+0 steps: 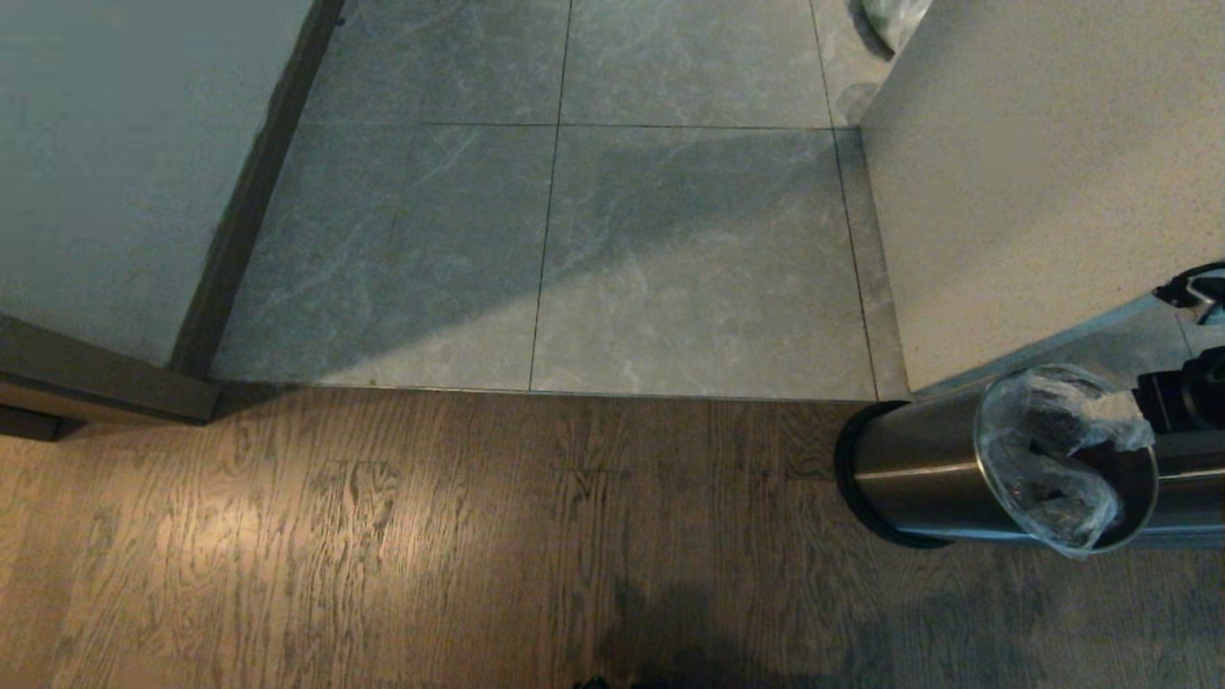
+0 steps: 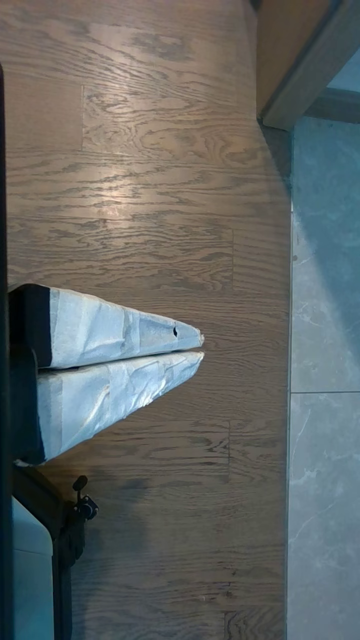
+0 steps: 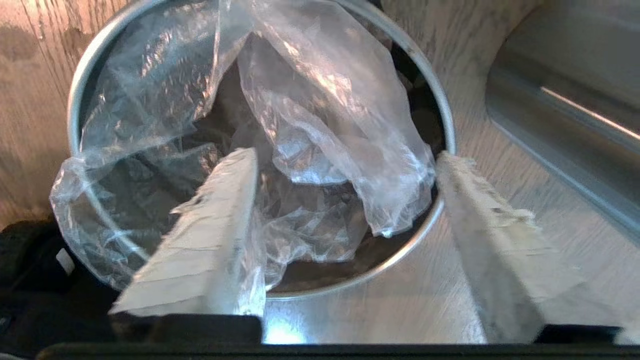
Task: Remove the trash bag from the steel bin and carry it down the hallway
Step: Pick up the trash bag
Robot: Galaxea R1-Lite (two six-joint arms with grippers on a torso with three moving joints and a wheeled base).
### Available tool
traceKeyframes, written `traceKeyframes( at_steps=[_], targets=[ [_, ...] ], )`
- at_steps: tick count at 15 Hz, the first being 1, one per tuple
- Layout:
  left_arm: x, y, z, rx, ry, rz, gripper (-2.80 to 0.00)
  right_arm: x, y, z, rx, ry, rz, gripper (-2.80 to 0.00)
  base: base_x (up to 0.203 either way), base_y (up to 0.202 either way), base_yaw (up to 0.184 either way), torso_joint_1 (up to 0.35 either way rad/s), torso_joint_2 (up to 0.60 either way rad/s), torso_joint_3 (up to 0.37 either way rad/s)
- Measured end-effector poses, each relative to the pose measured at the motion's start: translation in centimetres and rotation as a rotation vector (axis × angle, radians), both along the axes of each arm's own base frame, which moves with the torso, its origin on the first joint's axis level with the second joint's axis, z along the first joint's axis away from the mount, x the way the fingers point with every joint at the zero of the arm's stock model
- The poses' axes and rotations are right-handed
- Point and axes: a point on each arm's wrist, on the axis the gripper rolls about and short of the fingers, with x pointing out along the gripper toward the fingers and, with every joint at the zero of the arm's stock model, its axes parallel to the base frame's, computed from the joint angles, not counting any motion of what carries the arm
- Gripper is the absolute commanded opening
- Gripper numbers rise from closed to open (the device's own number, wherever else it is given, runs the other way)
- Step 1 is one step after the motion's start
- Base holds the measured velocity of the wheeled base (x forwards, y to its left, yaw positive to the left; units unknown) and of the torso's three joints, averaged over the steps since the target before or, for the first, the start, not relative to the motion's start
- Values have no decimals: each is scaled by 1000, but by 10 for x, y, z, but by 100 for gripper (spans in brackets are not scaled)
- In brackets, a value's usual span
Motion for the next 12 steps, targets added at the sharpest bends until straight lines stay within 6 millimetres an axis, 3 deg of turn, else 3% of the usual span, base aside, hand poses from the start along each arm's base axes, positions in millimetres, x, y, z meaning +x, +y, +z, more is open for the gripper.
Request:
traceKeyframes(
  at_steps=[12],
  targets=[
    [0,0,0,0,0,0,-280,8,0,-18,49,-39,55,0,0,0,0,0,0,0]
  ],
)
